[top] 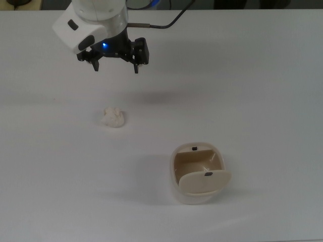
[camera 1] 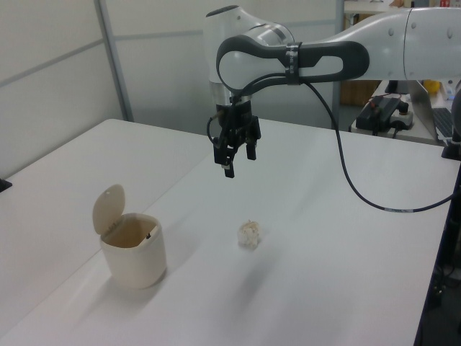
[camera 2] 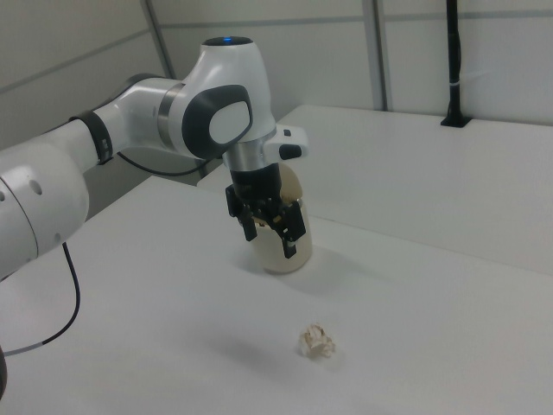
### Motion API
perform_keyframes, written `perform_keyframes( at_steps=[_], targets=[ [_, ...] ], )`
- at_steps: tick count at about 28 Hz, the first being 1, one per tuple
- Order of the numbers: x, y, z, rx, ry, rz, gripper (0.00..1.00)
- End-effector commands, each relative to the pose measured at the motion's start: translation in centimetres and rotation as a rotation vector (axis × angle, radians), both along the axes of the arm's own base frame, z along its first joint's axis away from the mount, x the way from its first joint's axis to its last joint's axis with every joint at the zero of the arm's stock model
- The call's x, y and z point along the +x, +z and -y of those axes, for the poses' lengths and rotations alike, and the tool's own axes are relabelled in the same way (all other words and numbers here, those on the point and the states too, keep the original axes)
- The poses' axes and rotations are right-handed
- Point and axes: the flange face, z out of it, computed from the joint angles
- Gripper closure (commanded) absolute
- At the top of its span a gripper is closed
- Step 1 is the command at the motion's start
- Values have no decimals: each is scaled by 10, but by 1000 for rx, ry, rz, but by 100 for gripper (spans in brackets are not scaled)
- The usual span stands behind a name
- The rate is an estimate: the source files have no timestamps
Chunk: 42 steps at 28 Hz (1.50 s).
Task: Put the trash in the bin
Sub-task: 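Lower the open gripper down onto the crumpled white paper ball, then close the gripper on the paper ball and lift it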
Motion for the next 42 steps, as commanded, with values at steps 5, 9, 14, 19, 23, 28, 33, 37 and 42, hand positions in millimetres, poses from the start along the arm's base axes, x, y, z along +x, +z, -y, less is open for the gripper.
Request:
perform_keyframes(
  at_steps=[5, 9, 14, 19, 23, 28, 33, 37, 42],
  targets=[
    [0, 3, 5, -1, 4, 51, 0],
    [1, -17, 5, -6, 13, 32, 0],
    [1, -49, 6, -32, 24, 10, 0],
    [2, -76, 7, -62, 40, 18, 0],
    [8, -100, 15, -89, 47, 16, 0],
    [14, -125, 23, -113, 57, 0, 0],
    [14, -159, 29, -143, 75, 0, 0],
    [14, -184, 29, -156, 88, 11, 0],
    [15, -201, 22, -166, 113, 0, 0]
  ],
)
